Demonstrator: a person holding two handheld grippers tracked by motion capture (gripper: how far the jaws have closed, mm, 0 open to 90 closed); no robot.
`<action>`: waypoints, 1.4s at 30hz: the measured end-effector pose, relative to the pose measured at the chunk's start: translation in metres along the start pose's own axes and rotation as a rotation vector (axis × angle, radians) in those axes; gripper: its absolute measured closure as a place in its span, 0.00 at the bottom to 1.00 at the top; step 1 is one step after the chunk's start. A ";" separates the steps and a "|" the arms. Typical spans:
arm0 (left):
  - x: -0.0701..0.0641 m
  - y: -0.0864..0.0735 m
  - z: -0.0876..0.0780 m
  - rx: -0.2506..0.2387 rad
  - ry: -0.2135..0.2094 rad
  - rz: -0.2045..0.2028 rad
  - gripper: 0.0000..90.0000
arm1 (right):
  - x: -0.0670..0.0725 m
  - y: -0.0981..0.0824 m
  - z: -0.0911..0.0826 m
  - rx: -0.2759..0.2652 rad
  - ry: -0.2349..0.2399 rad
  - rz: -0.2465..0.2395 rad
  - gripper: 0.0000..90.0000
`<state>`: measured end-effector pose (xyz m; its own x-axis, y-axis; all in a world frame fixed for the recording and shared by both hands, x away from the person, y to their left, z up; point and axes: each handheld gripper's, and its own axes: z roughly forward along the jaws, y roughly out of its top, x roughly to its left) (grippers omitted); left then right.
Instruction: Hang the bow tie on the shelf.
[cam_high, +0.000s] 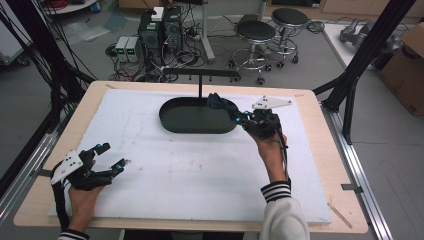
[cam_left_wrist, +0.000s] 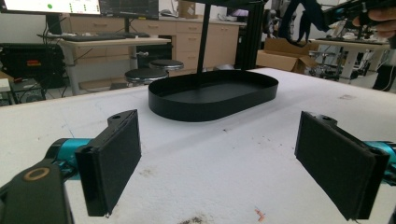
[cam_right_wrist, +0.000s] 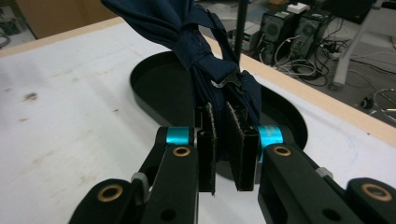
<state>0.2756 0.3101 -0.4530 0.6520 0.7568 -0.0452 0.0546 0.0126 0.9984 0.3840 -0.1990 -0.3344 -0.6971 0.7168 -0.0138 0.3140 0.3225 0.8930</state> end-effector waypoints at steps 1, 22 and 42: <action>0.000 0.000 0.000 0.000 0.001 -0.003 0.16 | -0.002 0.002 0.003 -0.007 0.002 0.006 0.92; 0.001 0.000 0.000 0.000 -0.002 -0.001 0.17 | -0.033 0.042 0.030 -0.101 -0.056 0.072 0.92; 0.001 0.000 0.000 -0.002 -0.005 -0.005 0.17 | -0.056 0.033 0.041 -0.096 -0.214 0.192 0.91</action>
<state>0.2757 0.3108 -0.4531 0.6557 0.7534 -0.0505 0.0561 0.0181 0.9983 0.4598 -0.2036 -0.3224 -0.4760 0.8763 0.0738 0.3574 0.1161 0.9267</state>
